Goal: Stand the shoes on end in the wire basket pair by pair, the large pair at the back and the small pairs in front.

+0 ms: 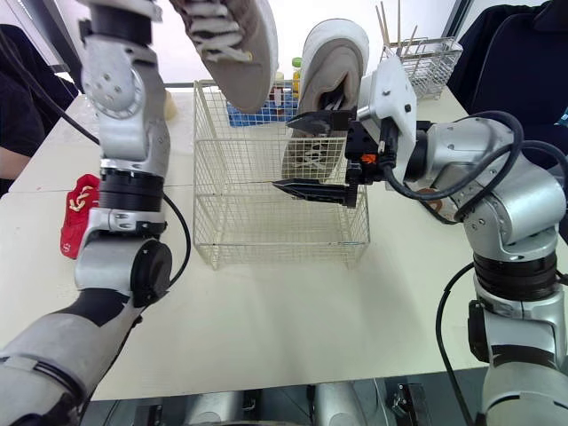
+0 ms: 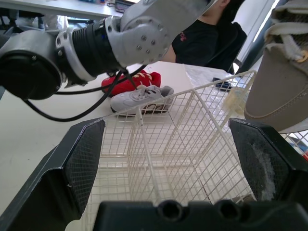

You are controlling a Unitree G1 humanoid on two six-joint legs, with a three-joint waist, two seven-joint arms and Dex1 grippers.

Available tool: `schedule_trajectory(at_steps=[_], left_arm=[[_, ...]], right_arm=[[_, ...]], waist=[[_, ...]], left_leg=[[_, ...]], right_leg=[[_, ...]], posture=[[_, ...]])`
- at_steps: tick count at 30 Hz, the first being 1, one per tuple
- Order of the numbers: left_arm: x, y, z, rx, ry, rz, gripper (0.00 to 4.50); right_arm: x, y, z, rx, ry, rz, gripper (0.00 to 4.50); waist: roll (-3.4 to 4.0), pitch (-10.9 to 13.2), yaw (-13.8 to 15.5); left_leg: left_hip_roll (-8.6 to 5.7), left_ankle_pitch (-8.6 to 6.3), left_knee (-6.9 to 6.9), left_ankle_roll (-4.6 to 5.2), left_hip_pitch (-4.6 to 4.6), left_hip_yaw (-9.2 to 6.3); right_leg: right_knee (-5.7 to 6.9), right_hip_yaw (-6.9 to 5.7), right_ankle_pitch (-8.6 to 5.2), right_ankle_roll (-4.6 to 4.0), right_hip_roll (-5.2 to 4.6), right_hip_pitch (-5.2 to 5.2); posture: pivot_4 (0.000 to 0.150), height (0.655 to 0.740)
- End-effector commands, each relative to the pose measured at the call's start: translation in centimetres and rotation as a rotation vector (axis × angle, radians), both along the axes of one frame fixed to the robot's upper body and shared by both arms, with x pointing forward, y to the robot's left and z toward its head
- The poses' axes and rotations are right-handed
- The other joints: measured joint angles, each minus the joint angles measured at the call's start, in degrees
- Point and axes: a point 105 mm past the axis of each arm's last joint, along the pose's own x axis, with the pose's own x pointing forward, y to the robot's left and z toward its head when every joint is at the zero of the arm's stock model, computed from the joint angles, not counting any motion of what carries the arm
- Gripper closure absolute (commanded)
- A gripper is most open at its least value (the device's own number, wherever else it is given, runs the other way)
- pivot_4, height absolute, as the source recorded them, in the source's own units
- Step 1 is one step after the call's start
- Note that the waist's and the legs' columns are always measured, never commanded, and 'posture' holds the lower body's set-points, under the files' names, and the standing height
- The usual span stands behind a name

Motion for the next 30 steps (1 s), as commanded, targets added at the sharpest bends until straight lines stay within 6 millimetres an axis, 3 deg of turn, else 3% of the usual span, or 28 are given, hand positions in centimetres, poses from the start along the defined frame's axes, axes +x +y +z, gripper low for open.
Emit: schedule_trajectory(at_steps=[1,8,13,19,23,30], left_arm=[[-0.6,-1.6,-1.6,0.042,-0.036,0.023,4.47],[0.4,-2.7,-6.0,0.072,0.043,0.062,4.47],[0.1,-3.1,-7.8,0.069,0.095,0.053,4.47],[1.2,-2.3,-11.9,0.092,0.246,0.14,4.47],[2.0,-1.9,-13.9,0.123,0.342,0.202,4.47],[3.8,-2.0,-17.3,0.161,0.539,0.17,4.47]], right_arm=[[-0.9,-0.4,1.1,0.015,-0.053,-0.005,0.0],[-1.1,-0.6,1.1,0.013,-0.041,-0.01,0.0],[-1.1,-0.7,1.0,0.011,-0.03,-0.008,0.0],[-1.0,-0.7,0.8,0.008,-0.018,-0.002,0.0],[-0.9,-0.7,0.7,0.005,-0.014,0.004,0.0],[-0.7,-0.4,0.6,-0.001,-0.015,0.013,0.0]], waist=[[0.0,0.0,0.0],[0.03,-0.2,0.0],[0.02,-0.2,0.0],[0.08,-0.2,0.0],[0.27,-0.4,-0.2],[0.6,-0.6,-0.2]], left_leg=[[0.0,0.0,0.0,0.0,0.0,-0.01],[0.0,-0.02,0.0,0.04,0.58,-0.01],[0.01,-0.03,-0.01,0.05,0.62,-0.03],[0.02,-0.04,-0.03,0.07,0.68,-0.02],[0.04,-0.06,-0.15,0.1,1.19,-0.03],[0.05,-0.06,-0.14,0.1,1.22,-0.03]], right_leg=[[0.0,-0.01,0.0,0.0,0.0,0.01],[-0.01,-0.01,0.0,0.0,0.0,0.62],[0.0,-0.01,0.0,-0.01,0.01,0.64],[-0.03,0.0,0.0,-0.01,-0.01,0.71],[-0.18,-0.02,0.0,-0.01,0.01,1.24],[-0.18,-0.02,0.0,-0.01,0.02,1.28]], posture=[[0.15,0.74],[0.15,0.74],[0.15,0.74],[0.15,0.74],[0.15,0.74],[0.15,0.74]])
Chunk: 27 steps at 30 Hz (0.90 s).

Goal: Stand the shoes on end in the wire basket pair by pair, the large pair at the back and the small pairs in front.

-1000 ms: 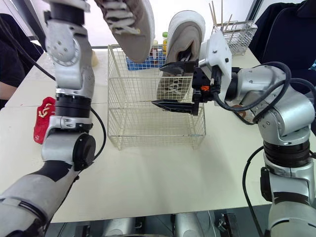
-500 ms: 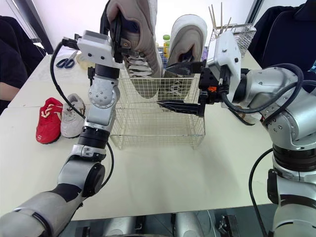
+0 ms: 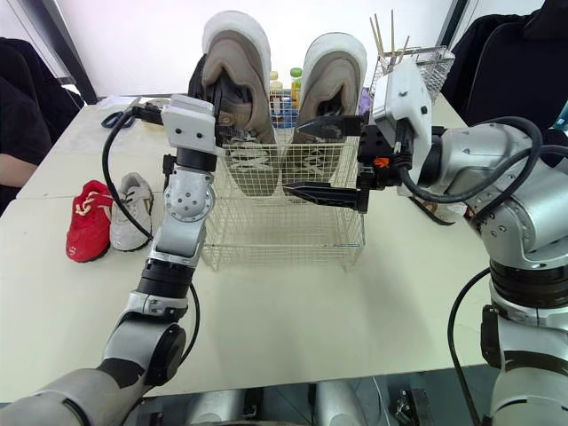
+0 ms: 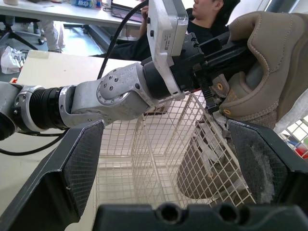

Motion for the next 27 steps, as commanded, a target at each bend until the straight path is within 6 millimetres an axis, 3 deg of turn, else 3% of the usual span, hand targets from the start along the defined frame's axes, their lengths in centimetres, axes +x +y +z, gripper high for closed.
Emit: schedule_trajectory(at_steps=[1,4,8,12,19,27], left_arm=[[1.7,0.1,-3.8,0.021,0.185,-0.011,4.47],[1.7,0.9,-4.3,0.004,0.208,0.001,4.47],[0.8,2.0,-4.3,-0.047,0.212,-0.044,2.84],[-0.3,2.5,-3.5,-0.084,0.203,-0.116,0.84],[-2.5,3.9,-3.2,-0.085,0.252,-0.212,0.84],[-4.7,3.6,-2.9,-0.033,0.373,-0.391,0.84]], right_arm=[[-0.3,0.1,0.9,-0.001,-0.052,0.012,0.0],[-0.2,0.2,0.9,-0.002,-0.054,0.012,0.0],[-0.1,0.1,0.9,-0.005,-0.057,0.01,0.0],[0.0,-0.1,0.9,-0.006,-0.059,0.009,0.0],[0.4,-0.4,1.1,-0.009,-0.069,0.003,0.0],[0.9,-0.9,1.4,-0.022,-0.069,-0.005,0.0]], waist=[[0.0,0.0,0.1],[0.01,-0.1,0.2],[0.08,-0.3,0.2],[0.07,-0.3,0.3],[0.07,-0.2,0.1],[0.06,-0.2,-0.1]], left_leg=[[0.0,0.0,0.0,0.0,0.0,0.0],[0.0,0.0,0.0,0.0,0.0,0.0],[0.0,0.0,0.0,0.0,0.04,-0.01],[0.02,0.0,0.01,0.0,0.04,-0.04],[0.02,-0.07,-0.01,0.1,-0.12,-0.05],[0.03,-0.07,-0.08,0.09,-0.15,-0.06]], right_leg=[[0.0,0.0,0.0,0.0,0.0,0.0],[-0.02,0.0,0.0,0.0,-0.02,0.02],[-0.02,0.0,0.0,0.0,-0.04,0.07],[-0.02,-0.02,0.02,-0.05,-0.04,0.08],[-0.24,-0.04,0.02,-0.05,-0.09,0.0],[-0.26,-0.03,0.01,-0.08,-0.12,-0.08]], posture=[[0.15,0.74],[0.15,0.74],[0.15,0.74],[0.15,0.74],[0.15,0.74],[0.15,0.74]])
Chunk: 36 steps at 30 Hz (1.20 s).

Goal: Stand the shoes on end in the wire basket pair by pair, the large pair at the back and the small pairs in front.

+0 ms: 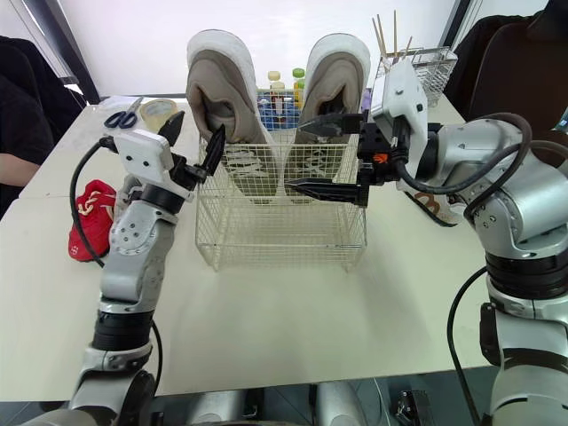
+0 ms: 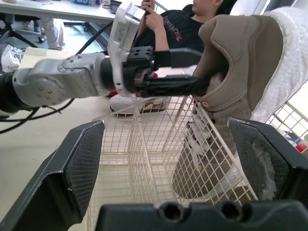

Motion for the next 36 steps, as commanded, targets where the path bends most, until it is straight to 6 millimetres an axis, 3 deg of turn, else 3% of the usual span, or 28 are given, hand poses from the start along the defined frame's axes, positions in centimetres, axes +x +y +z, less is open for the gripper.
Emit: schedule_trajectory(at_steps=[1,5,7,12,15,19,23,26,32,36], left_arm=[[-1.5,0.3,1.8,-0.002,-0.028,-0.052,0.84],[-2.7,3.4,2.9,-0.021,0.051,-0.092,0.84],[-4.3,4.3,3.5,0.008,0.12,-0.187,0.84],[-8.1,4.5,3.9,0.082,0.29,-0.432,0.84],[-9.2,4.1,4.0,0.109,0.337,-0.512,0.84],[-9.6,3.2,4.6,0.139,0.337,-0.646,0.84],[-9.0,2.0,4.1,0.153,0.343,-0.678,0.84],[-9.0,1.2,4.0,0.153,0.341,-0.704,0.84],[-8.9,0.6,3.8,0.163,0.343,-0.699,0.84],[-9.1,0.5,3.6,0.173,0.347,-0.688,0.84]], right_arm=[[-0.1,-0.9,1.2,-0.009,-0.054,-0.016,0.0],[0.4,-2.1,1.6,-0.009,-0.053,-0.07,0.0],[0.5,-3.2,2.3,0.013,-0.054,-0.12,0.0],[0.2,-6.7,4.3,0.095,-0.052,-0.219,0.0],[-0.1,-8.5,5.3,0.123,-0.044,-0.259,0.0],[0.5,-14.3,6.0,0.201,-0.011,-0.473,0.0],[2.0,-18.8,3.2,0.176,0.03,-0.66,0.0],[3.5,-20.8,-0.1,0.128,0.065,-0.759,0.0],[7.1,-21.8,-5.3,0.052,0.108,-0.865,0.0],[8.5,-22.5,-7.5,0.019,0.139,-0.915,0.0]], waist=[[0.0,0.0,0.0],[0.0,0.0,-0.4],[-0.02,0.1,-1.0],[0.03,0.1,-1.2],[0.03,0.1,-0.9],[0.02,0.1,-0.8],[0.03,0.1,-1.1],[0.13,0.1,-1.5],[0.21,0.2,-1.5],[0.21,0.2,-1.3]], left_leg=[[0.0,0.0,-0.01,0.0,0.0,0.0],[0.0,0.0,-0.05,0.0,-0.02,0.0],[0.01,0.0,-0.12,0.0,-0.02,0.0],[0.03,-0.01,-0.29,-0.01,-0.04,-0.02],[0.01,-0.01,-0.4,-0.01,-0.04,-0.02],[-0.08,-0.01,-0.62,-0.02,-0.04,0.0],[-0.12,0.02,-0.87,-0.03,-0.01,0.13],[-0.1,0.02,-0.96,-0.02,-0.02,0.24],[0.1,0.08,-0.96,-0.11,0.07,0.34],[0.09,0.1,-0.91,-0.14,0.07,0.38]], right_leg=[[-0.01,0.0,0.0,0.0,0.0,0.0],[-0.06,0.0,-0.01,-0.02,-0.03,-0.02],[-0.1,0.0,-0.01,-0.03,-0.03,-0.05],[-0.43,-0.05,-0.01,-0.03,-0.08,0.01],[-0.65,-0.1,-0.1,-0.2,-0.16,0.06],[-0.87,-0.13,-0.11,-0.28,-0.29,0.09],[-1.05,-0.16,-0.1,-0.27,-0.38,0.11],[-1.03,-0.1,0.01,-0.07,-0.33,0.02],[-0.85,0.11,0.02,-0.04,0.11,-0.04],[-0.83,0.18,0.02,-0.04,0.16,-0.04]], posture=[[0.15,0.74],[0.15,0.74],[0.15,0.74],[0.15,0.74],[0.15,0.74],[0.15,0.74],[0.15,0.74],[0.15,0.74],[0.15,0.74],[0.15,0.74]])
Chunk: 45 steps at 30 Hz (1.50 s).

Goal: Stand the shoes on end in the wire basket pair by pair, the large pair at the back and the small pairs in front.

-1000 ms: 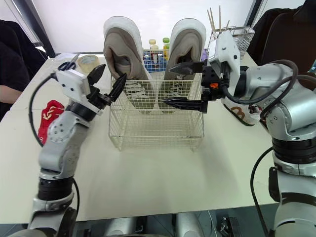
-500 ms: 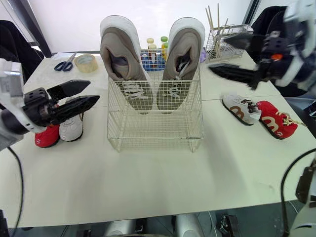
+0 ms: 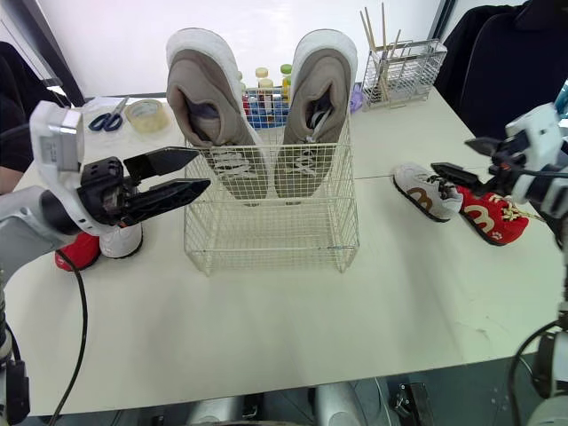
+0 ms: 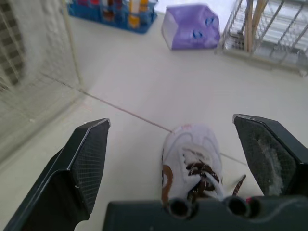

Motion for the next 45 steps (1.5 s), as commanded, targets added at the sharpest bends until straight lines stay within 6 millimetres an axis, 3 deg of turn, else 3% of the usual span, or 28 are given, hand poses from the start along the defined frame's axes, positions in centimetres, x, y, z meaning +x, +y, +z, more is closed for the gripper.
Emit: schedule_trajectory(at_steps=[1,5,14,18,28,34,38,42,45], left_arm=[[-0.6,-0.3,0.5,0.012,-0.046,0.006,0.84],[-0.9,-0.4,0.0,0.027,-0.041,0.023,0.84],[-1.1,0.4,-1.1,0.042,-0.026,0.057,0.84],[-1.0,0.5,-1.3,0.049,-0.029,0.061,0.84],[-0.8,0.3,-1.5,0.071,-0.04,0.067,0.84],[-0.8,0.3,-1.5,0.077,-0.047,0.078,0.84],[-0.7,0.2,-1.5,0.076,-0.051,0.081,0.78],[-0.7,0.2,-1.5,0.075,-0.052,0.081,0.78],[-0.6,0.1,-1.4,0.074,-0.053,0.078,0.78]], right_arm=[[0.7,-1.0,0.1,-0.033,-0.022,-0.044,0.0],[1.4,-1.7,-1.9,-0.035,0.028,-0.08,0.0],[0.9,-3.7,-4.1,-0.058,0.084,-0.151,0.0],[0.7,-3.3,-5.8,-0.029,0.141,-0.131,0.0],[1.3,-3.6,-7.8,-0.01,0.173,-0.208,0.0],[2.0,-2.8,-7.9,0.041,0.156,-0.203,0.0],[2.2,-2.7,-7.6,0.055,0.142,-0.205,1.24],[2.2,-2.7,-7.0,0.062,0.12,-0.198,2.97],[2.2,-2.6,-5.6,0.048,0.079,-0.167,3.71]], waist=[[0.0,0.0,0.2],[0.0,0.0,0.2],[0.01,0.0,0.1],[0.01,0.0,0.1],[0.01,0.0,0.0],[0.01,0.0,0.0],[0.01,0.0,0.0],[0.01,0.0,0.0],[0.01,0.0,0.0]], left_leg=[[0.0,0.0,0.0,0.0,-0.01,0.0],[0.0,-0.01,0.0,0.01,-0.04,0.0],[0.0,0.02,0.0,-0.03,0.01,0.01],[0.0,0.02,0.01,-0.03,0.01,0.01],[0.0,0.03,0.01,-0.05,0.02,0.01],[0.0,0.03,0.02,-0.06,0.03,0.01],[0.0,0.03,0.02,-0.06,0.02,0.01],[0.0,0.03,0.02,-0.06,0.03,0.01],[0.0,0.03,0.02,-0.06,0.03,0.01]], right_leg=[[-0.01,0.0,0.0,0.0,0.0,0.0],[-0.05,0.01,0.0,0.01,-0.02,-0.01],[0.0,0.01,0.0,0.0,-0.01,0.01],[0.0,0.02,0.0,0.0,-0.01,0.02],[0.02,0.02,0.0,0.01,0.0,0.03],[0.03,0.03,0.0,0.01,0.01,0.03],[0.03,0.03,0.0,0.01,0.0,0.03],[0.03,0.03,0.0,0.01,0.0,0.03],[0.04,0.03,0.01,0.01,0.0,0.03]], posture=[[0.15,0.74],[0.15,0.74],[0.15,0.74],[0.15,0.74],[0.15,0.74],[0.15,0.74],[0.15,0.74],[0.15,0.74],[0.15,0.74]])
